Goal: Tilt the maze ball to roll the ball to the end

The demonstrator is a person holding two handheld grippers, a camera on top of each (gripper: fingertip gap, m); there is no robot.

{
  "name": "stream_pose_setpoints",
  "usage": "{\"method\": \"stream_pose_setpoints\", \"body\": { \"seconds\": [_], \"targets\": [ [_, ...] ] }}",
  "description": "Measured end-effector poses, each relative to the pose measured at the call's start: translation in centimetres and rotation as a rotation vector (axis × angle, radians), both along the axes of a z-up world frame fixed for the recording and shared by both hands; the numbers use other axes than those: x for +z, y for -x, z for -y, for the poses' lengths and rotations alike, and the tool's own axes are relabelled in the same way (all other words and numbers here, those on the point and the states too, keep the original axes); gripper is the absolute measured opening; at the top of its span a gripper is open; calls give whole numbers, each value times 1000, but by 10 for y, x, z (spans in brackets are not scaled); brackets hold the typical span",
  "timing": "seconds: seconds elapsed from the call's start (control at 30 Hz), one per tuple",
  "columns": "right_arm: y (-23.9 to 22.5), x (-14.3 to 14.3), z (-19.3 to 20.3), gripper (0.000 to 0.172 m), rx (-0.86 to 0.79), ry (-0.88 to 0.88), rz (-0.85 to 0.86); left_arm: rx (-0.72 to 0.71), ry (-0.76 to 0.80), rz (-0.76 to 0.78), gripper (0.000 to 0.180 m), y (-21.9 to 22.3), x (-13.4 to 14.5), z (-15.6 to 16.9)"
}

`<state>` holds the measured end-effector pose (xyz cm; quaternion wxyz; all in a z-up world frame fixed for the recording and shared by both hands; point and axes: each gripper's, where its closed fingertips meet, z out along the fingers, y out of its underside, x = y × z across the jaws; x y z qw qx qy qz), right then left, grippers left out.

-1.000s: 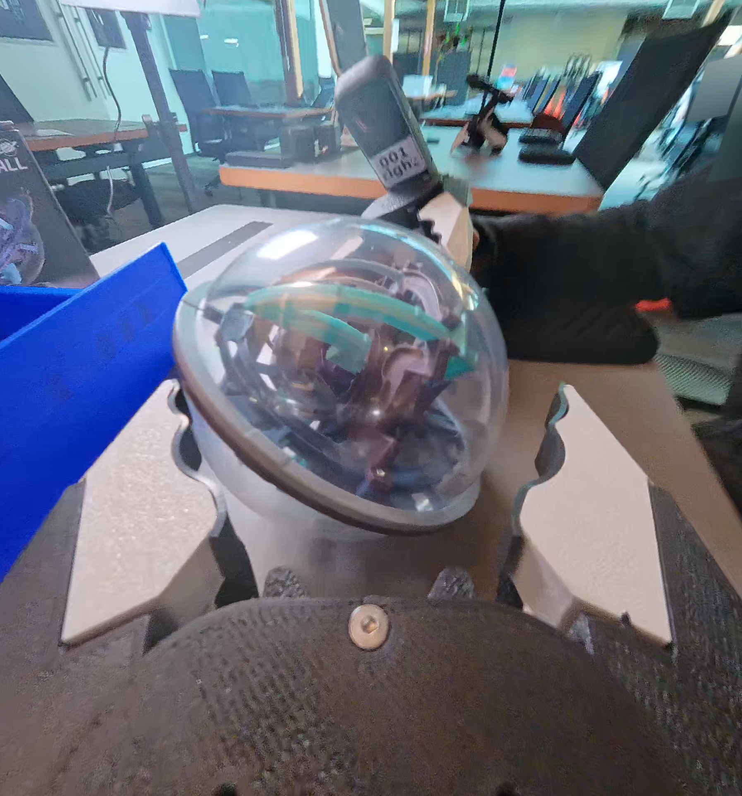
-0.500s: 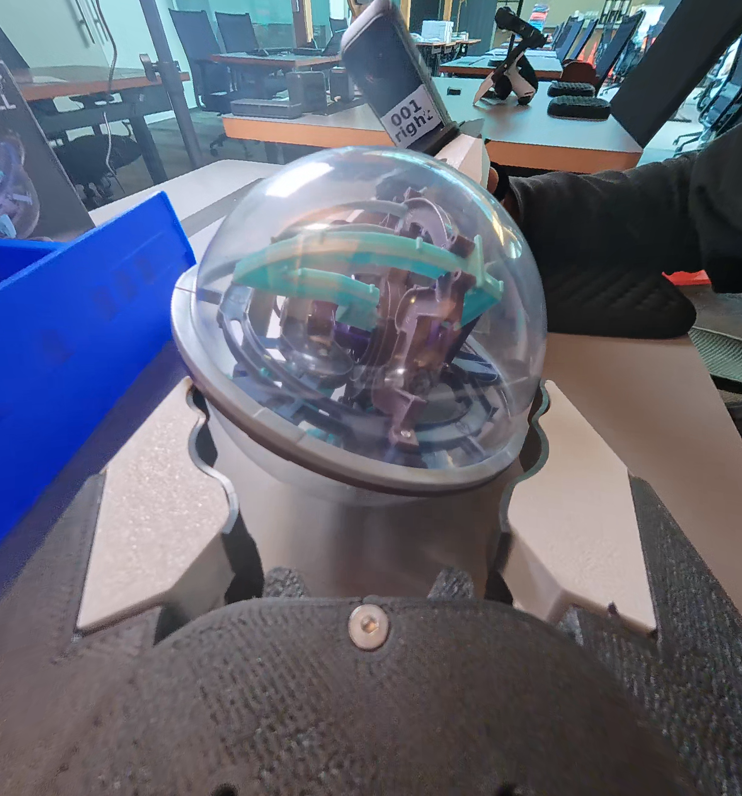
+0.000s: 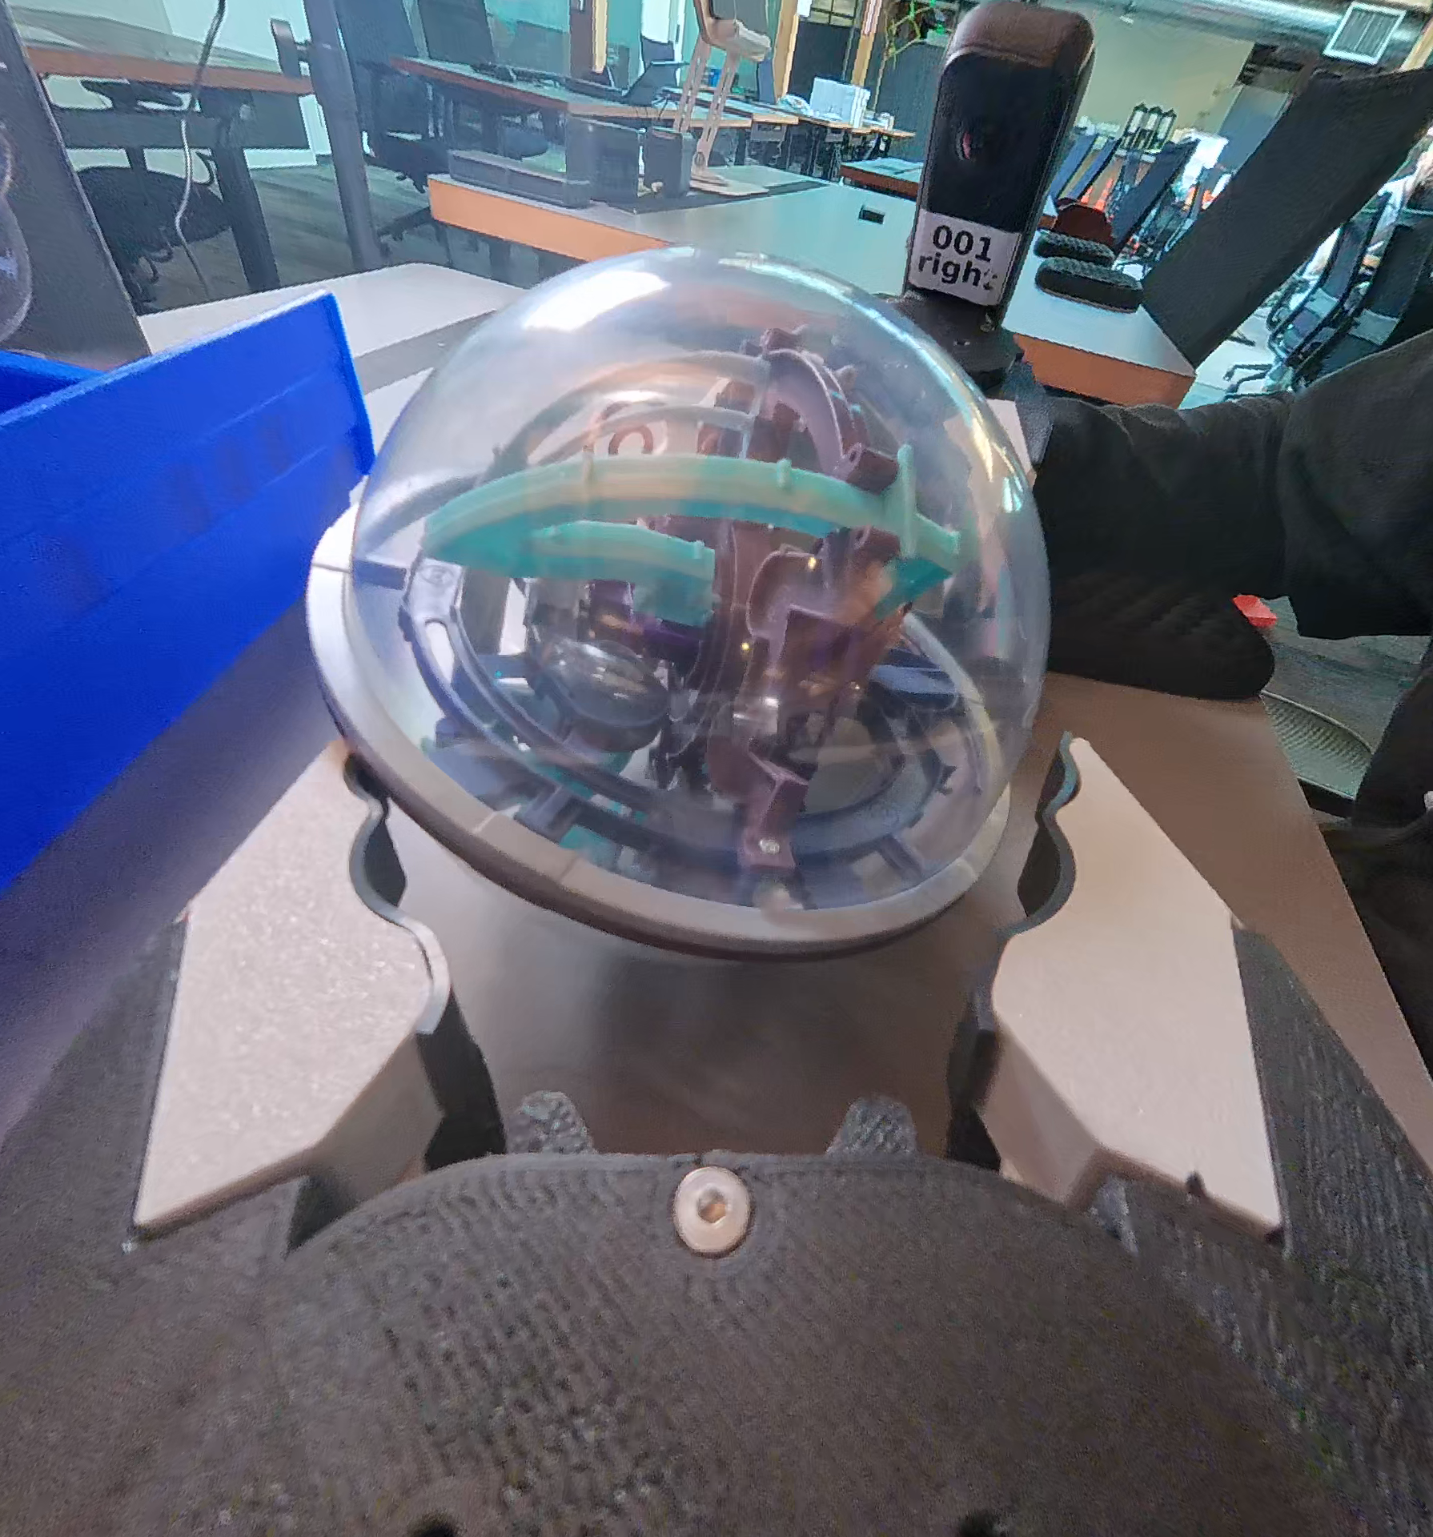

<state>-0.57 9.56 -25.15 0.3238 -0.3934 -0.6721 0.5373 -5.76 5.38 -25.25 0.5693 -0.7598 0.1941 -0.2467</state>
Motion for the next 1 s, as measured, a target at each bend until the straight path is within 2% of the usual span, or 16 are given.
{"method": "stream_pose_setpoints", "body": {
  "seconds": [0.17,0.43,0.77,0.9,1.0],
  "targets": [
    [1,-6,-1,113,-23,-47,10,44,-80,-22,152,9,14,2],
    [2,-8,1,105,-34,-72,14,7,-37,-109,152,-3,-5,0],
    [-4,-5,6,93,-22,-88,-15,20,-38,-147,144,17,-3,11],
    [-7,-8,13,90,13,-114,-10,46,-72,-56,137,28,14,16],
    [-13,-5,20,77,66,-109,-25,40,-54,-32,138,25,13,15]
  ]
}}
